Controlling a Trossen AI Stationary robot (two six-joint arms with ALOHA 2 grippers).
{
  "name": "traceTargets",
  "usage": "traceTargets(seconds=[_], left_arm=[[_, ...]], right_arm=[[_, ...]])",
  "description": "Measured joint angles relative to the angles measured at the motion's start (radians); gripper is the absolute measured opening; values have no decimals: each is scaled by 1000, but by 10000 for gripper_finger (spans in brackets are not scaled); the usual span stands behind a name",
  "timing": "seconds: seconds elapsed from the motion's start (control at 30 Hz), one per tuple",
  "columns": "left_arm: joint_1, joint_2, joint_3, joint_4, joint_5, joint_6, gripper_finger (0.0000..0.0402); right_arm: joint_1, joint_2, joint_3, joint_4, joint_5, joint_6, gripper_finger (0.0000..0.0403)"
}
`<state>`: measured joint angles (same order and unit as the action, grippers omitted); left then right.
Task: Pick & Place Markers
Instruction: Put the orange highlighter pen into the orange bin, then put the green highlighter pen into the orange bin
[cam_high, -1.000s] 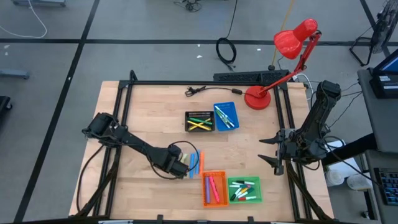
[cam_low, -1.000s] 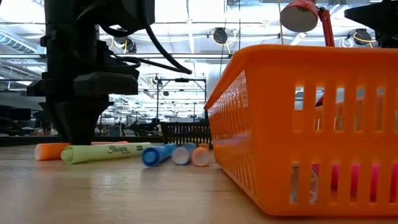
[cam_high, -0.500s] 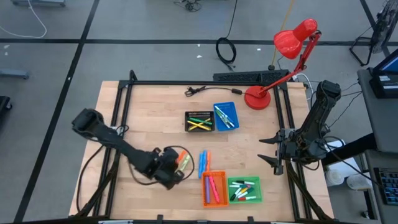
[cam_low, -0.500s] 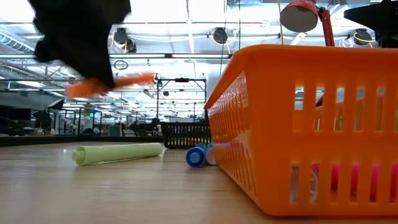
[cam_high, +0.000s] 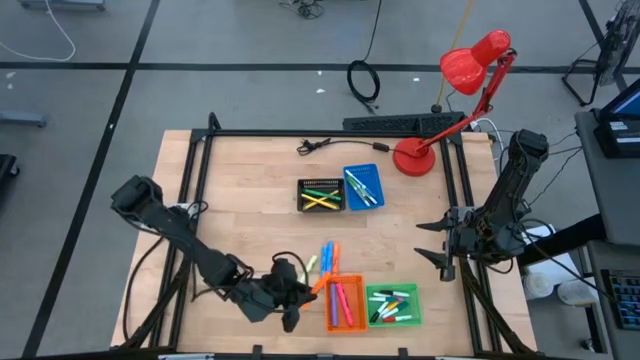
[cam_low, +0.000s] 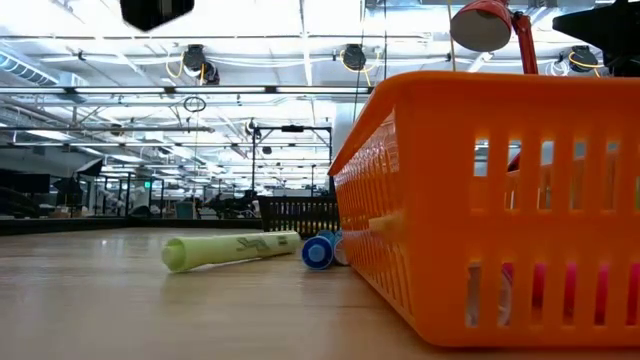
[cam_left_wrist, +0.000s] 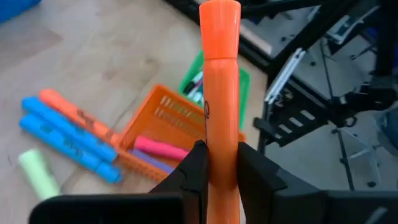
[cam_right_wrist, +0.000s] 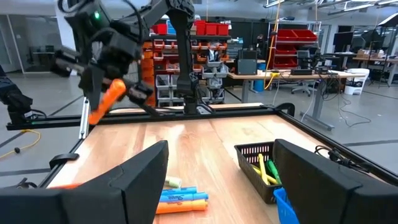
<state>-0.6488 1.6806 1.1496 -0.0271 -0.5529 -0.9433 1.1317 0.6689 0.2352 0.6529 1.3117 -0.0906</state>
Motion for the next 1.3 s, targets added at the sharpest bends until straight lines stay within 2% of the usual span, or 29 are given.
traceTargets(seconds=[0.1, 0.23, 0.33, 0.53, 0.67, 1.03, 1.17, 1.23, 1.3], left_arm=[[22, 34, 0, 19, 15, -33, 60], [62, 107, 11, 64, 91, -62, 60], [83, 180, 89, 26, 145, -63, 60], [109, 331, 306, -154, 247, 6, 60], [120, 365, 366, -216, 267, 13, 62], [133, 365, 366, -241, 321, 50, 174], [135, 349, 366, -291, 400, 69, 197], [134, 332, 367, -337, 433, 28, 202], [127, 310, 367, -437, 420, -34, 201]], right_arm=[[0, 0, 0, 1, 0, 0, 279], [0, 0, 0, 1, 0, 0, 279], [0, 0, 0, 1, 1, 0, 279], [0, 0, 0, 1, 0, 0, 279], [0, 0, 0, -3, -1, 0, 279], [0, 0, 0, -7, -2, 1, 279], [0, 0, 0, -7, -2, 5, 279], [0, 0, 0, -6, -1, 8, 279], [0, 0, 0, -8, -2, 9, 279]])
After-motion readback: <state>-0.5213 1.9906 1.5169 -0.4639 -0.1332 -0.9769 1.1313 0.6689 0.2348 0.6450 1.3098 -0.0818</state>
